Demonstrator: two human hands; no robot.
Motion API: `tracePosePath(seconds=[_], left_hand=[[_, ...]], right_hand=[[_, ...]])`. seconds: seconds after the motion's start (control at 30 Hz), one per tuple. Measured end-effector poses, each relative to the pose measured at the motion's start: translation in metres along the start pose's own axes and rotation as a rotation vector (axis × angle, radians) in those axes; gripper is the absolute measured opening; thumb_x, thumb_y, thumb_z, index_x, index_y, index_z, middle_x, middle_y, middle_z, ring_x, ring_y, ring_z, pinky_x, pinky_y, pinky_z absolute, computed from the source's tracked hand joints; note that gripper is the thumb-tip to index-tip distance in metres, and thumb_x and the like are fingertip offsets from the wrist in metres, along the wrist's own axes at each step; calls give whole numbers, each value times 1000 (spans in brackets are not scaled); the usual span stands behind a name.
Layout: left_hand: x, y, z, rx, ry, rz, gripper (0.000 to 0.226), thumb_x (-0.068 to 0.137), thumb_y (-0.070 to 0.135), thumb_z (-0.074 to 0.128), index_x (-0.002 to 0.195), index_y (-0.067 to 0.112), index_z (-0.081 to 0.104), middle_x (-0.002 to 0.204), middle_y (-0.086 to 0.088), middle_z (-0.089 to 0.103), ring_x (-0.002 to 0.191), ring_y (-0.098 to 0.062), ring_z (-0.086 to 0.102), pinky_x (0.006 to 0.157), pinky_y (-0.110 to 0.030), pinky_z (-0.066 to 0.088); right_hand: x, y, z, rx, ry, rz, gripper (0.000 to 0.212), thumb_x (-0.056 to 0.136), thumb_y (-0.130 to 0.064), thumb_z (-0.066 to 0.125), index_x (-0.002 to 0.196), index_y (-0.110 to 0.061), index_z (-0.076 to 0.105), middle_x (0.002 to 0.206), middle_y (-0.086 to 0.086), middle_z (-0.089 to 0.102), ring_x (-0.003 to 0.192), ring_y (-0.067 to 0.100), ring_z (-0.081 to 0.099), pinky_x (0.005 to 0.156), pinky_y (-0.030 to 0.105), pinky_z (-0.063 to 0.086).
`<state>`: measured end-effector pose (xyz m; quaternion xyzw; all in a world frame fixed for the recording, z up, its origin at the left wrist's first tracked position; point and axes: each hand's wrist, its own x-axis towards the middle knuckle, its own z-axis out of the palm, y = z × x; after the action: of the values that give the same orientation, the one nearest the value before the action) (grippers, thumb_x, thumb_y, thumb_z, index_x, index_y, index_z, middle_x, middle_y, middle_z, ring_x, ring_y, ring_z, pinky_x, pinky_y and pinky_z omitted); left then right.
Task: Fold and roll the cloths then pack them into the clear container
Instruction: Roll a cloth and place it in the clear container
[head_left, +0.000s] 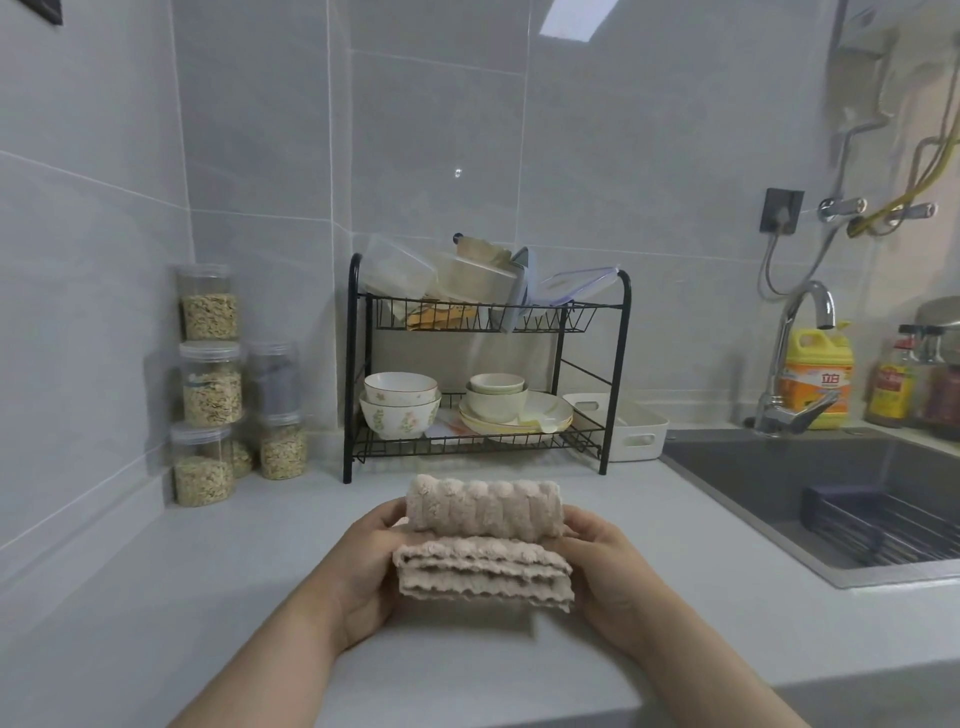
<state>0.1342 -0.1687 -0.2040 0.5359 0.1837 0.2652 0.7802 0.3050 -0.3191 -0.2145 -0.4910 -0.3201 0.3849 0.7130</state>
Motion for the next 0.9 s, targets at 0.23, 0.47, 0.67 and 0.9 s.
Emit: tracePosePath(seconds=[0.23,0.47,0.67,0.9], left_hand=[[4,-5,-1,-80,113,-36,21,75,-3,39,74,5,59,76,-18,59,70,-31,57,64,-37,50],[5,-18,0,386,232,268,42,66,5,85,98,20,61,100,0,58,88,-18,55,68,-28,48],[6,-21,2,493,248,253,36,76,-6,74,100,17,61,93,-12,68,86,-25,66,68,-37,58],[2,-24,7,665,123,221,51,69,-2,79,103,27,54,93,-8,65,76,-17,63,70,-34,56]], right_hand=[[4,2,-2,-7,63,45,33,79,17,34,78,6,66,78,25,63,73,33,59,63,36,50],[1,6,1,-289,157,-168,7,73,-19,77,77,-15,72,80,11,68,69,21,59,70,40,45],[1,12,3,-493,113,-176,33,79,-8,76,109,-19,66,98,6,73,88,17,67,74,28,57],[1,10,7,-729,185,-201,25,82,-3,68,97,-21,59,84,-3,64,75,9,58,65,18,51]])
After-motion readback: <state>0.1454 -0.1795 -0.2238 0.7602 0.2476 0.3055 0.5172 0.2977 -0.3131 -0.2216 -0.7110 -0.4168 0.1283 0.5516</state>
